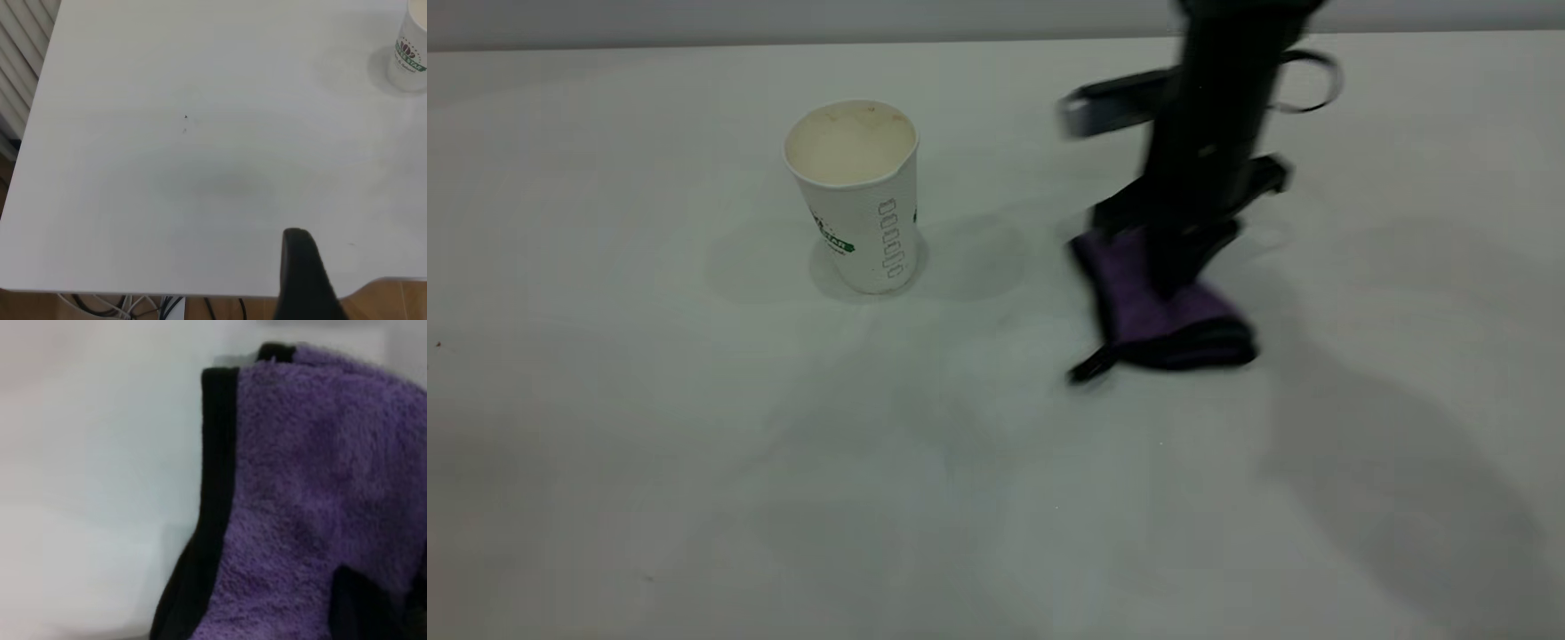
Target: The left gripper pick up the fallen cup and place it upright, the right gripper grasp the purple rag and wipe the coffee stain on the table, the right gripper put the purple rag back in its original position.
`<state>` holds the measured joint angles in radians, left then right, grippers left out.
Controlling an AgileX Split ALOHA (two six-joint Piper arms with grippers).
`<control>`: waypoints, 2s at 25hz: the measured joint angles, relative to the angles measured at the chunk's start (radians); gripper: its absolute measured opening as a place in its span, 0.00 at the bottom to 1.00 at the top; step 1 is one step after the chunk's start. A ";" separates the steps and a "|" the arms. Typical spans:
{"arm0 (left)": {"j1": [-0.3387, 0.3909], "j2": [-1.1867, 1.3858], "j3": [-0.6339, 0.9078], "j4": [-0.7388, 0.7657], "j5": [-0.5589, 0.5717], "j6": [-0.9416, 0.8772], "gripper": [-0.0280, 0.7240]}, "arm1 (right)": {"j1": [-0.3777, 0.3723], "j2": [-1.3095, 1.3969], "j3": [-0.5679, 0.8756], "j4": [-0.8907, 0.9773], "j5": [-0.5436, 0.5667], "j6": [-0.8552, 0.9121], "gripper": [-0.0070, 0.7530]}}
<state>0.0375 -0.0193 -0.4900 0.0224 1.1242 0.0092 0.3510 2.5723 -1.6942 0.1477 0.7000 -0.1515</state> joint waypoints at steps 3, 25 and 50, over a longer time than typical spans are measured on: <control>0.000 0.000 0.000 0.000 0.000 0.000 0.72 | -0.082 -0.001 0.000 -0.035 0.001 0.007 0.08; 0.000 0.000 0.000 0.000 0.001 0.000 0.72 | -0.187 -0.126 0.015 0.028 0.114 -0.133 0.68; 0.000 0.000 0.000 0.000 0.001 0.000 0.72 | -0.180 -1.152 0.543 0.012 0.520 -0.009 0.58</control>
<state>0.0375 -0.0193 -0.4900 0.0224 1.1253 0.0092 0.1706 1.4207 -1.1510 0.1598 1.2203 -0.1603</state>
